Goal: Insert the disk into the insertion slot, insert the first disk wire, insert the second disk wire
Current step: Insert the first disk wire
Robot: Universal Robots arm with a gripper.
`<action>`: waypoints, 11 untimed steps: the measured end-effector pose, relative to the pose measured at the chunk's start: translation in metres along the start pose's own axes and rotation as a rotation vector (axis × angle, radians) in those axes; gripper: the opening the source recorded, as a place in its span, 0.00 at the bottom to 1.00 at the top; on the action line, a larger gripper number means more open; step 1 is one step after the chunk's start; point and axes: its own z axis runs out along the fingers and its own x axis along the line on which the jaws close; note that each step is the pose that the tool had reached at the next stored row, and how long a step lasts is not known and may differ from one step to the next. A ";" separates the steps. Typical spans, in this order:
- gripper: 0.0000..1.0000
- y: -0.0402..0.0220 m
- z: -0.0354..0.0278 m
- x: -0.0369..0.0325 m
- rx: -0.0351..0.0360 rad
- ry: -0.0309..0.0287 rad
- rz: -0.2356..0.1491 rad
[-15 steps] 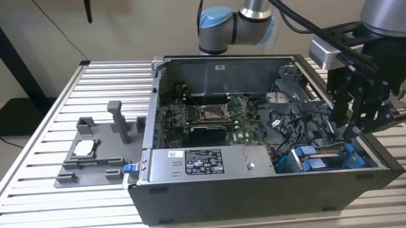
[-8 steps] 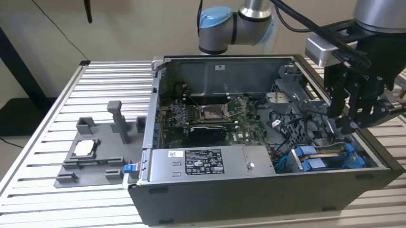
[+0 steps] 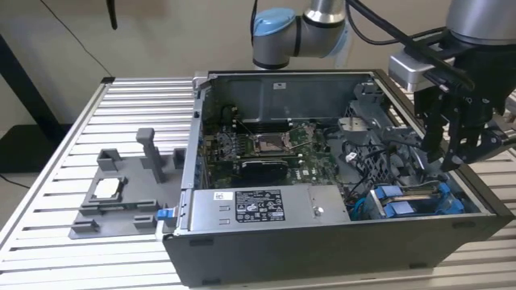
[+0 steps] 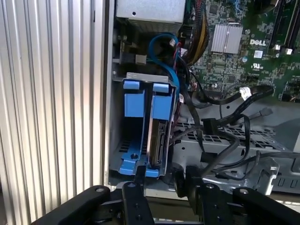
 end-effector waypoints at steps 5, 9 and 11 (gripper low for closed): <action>0.47 0.0000 0.0021 -0.0041 0.0148 0.0112 -0.010; 0.47 0.0000 0.0026 -0.0066 0.0161 0.0151 -0.011; 0.47 0.0000 0.0027 -0.0072 0.0169 0.0153 -0.011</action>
